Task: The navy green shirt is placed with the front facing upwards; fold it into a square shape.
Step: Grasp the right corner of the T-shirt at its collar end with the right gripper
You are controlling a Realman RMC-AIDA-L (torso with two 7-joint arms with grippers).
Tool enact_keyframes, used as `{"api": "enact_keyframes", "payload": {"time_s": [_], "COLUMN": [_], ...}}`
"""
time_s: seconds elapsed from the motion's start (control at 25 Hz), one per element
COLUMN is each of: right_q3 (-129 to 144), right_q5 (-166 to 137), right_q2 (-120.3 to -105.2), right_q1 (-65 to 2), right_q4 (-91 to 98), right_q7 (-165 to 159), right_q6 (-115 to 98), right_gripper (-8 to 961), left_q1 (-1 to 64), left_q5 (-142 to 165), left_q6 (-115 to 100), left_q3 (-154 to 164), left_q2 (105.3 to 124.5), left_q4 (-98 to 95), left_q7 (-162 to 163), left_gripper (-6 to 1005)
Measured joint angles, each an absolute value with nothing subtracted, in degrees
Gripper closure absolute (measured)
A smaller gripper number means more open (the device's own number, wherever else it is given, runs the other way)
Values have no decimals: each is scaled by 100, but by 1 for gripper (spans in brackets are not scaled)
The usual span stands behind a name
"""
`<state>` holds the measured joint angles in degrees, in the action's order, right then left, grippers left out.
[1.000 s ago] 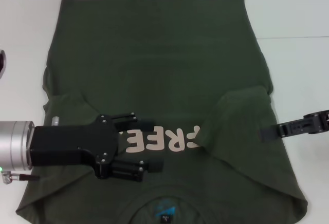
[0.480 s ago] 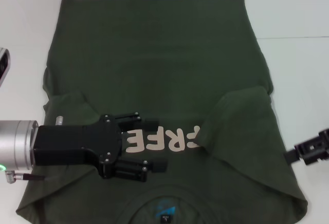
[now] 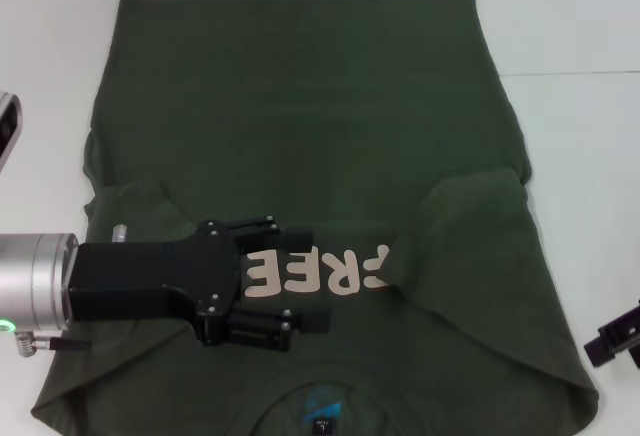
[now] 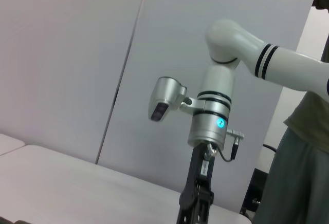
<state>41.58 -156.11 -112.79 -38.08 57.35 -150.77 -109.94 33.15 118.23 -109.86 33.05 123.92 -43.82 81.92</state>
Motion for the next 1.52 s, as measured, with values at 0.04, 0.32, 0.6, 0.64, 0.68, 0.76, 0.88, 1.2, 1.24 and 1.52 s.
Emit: {"api": "enact_keyframes", "payload": {"time_s": [0.04,0.32,0.6,0.64,0.68,0.76,0.88,1.2,1.24,1.52], "right_q3": [4156,4160,4159,4159,4159,4157,4156,4157,4157,4157], "right_q5": [-15616,-15636,-15651,-15651,-15652,-15655,-15661,-15662,-15662,-15662], "right_q2": [-11282,-11346,-11363,-11363,-11364,-11364,-11364,-11345,-11344,-11347], "right_q1": [-3805,-3762,-3753,-3753,-3753,-3752,-3751,-3699,-3692,-3654], "right_q4": [5671,5217,4832,4832,4806,4733,4645,4617,4616,4614], "right_q7": [-15087,-15146,-15151,-15151,-15151,-15144,-15122,-15103,-15102,-15100], "right_q6": [-10991,-10739,-10448,-10448,-10418,-10362,-10301,-10163,-10149,-10090], "right_gripper": [168,164,175,175,176,177,185,245,253,253], "left_q1": [3320,3348,3344,3338,3334,3330,3328,3333,3333,3339], "left_q5": [11814,11812,11812,11812,11812,11812,11812,11812,11812,11812], "left_q6": [-10986,-10982,-10971,-10970,-10969,-10968,-10968,-10968,-10968,-10968], "left_q3": [3305,3305,3304,3304,3305,3304,3304,3305,3305,3304], "left_q2": [12392,12392,12392,12392,12392,12392,12392,12392,12392,12392], "left_q4": [-4359,-4302,-4293,-4293,-4293,-4293,-4279,-4277,-4277,-4281], "left_q7": [8185,8181,8178,8178,8177,8176,8175,8174,8174,8177], "left_gripper": [51,52,52,52,53,54,56,60,61,65]}}
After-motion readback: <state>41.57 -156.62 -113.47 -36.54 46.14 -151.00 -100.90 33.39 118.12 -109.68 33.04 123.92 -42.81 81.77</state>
